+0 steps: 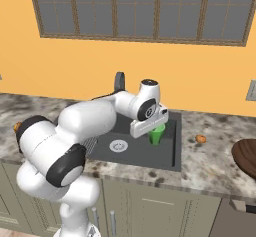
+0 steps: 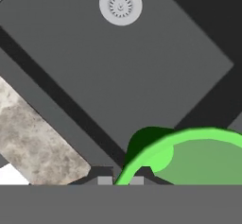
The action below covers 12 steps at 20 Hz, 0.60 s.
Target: Remove the orange and tangerine from the sink. Then move the bowl and cup from the counter to the sink for washing.
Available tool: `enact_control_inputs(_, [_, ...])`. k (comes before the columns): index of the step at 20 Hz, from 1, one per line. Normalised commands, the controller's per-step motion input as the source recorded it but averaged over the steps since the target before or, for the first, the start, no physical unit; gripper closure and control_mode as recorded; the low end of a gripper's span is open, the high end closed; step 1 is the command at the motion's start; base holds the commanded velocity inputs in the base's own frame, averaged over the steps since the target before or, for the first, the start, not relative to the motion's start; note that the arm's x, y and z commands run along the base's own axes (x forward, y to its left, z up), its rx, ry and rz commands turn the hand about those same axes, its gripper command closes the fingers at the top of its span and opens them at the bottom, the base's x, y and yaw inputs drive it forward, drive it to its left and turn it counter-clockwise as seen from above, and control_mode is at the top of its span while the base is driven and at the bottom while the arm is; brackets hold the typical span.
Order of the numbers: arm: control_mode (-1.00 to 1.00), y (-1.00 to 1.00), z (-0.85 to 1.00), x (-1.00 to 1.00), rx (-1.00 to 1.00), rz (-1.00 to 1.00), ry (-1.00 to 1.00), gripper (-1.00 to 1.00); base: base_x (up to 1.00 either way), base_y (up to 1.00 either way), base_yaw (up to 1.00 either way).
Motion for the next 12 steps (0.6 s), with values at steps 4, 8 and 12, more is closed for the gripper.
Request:
enact_control_inputs(4, [-1.0, 0.06, -0.13, 0.42, 0.0, 0.13, -0.04, 1.0, 0.0, 0.0, 0.0])
enact_control_inputs(8, [-1.0, 0.05, -0.17, 0.42, 0.03, 0.12, 0.0, 1.0, 0.0, 0.0, 0.0])
enact_control_inputs(12, [-1.0, 0.07, -0.22, 0.4, 0.05, 0.09, 0.0, 1.0, 0.0, 0.0, 0.0])
